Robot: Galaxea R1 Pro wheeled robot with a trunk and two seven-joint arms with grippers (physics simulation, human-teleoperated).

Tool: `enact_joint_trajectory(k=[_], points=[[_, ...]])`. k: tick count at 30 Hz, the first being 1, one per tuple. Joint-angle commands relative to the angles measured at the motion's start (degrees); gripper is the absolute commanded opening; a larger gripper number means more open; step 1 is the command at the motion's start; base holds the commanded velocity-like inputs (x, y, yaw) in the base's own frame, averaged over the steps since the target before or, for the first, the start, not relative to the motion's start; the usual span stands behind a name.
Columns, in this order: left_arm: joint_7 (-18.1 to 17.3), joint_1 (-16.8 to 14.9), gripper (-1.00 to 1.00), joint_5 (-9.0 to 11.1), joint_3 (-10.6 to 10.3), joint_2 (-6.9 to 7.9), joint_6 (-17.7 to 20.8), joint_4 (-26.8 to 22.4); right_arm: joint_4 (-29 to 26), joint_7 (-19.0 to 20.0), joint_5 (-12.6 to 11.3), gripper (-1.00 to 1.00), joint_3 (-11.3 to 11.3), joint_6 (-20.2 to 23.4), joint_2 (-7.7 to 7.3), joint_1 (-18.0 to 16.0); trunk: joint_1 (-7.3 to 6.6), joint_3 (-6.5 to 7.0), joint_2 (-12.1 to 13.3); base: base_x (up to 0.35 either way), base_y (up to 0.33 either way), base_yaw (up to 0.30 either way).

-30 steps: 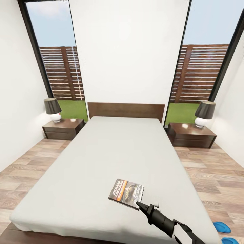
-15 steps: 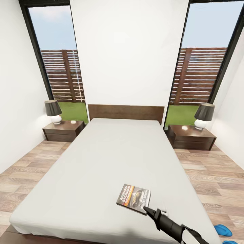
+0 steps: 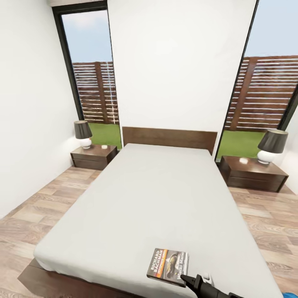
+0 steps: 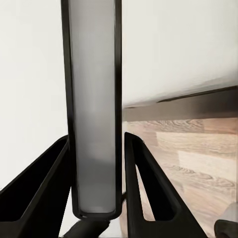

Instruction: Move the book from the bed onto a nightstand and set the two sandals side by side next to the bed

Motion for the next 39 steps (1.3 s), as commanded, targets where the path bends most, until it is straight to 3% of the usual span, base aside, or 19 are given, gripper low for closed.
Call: enact_joint_trajectory(k=[1,14,20,39], points=[[-0.2,0.0,1.00,0.6,-0.5,0.02,-0.2,0.1,0.0,0.1,-0.6,-1.00,0.3,0.4,-0.10,0.0,0.01,-0.07,-0.1,0.000,0.000,0.292],[-0.1,2.0,1.00,0.6,-0.5,0.25,-0.2,0.2,2.2,0.2,-0.5,-1.00,0.4,-0.7,-0.76,0.0,0.01,-0.07,-0.1,0.000,0.000,0.294],[0.0,3.4,1.00,0.6,-0.5,0.19,-0.2,0.1,3.2,0.2,-0.5,-1.00,0.4,-3.1,-3.51,0.0,0.01,-0.07,-0.1,0.000,0.000,0.294],[0.0,4.9,1.00,0.6,-0.5,-0.03,-0.2,0.1,3.4,0.3,-0.5,-1.00,0.4,-3.3,-4.21,0.0,0.01,-0.07,-0.1,0.000,0.000,0.294]])
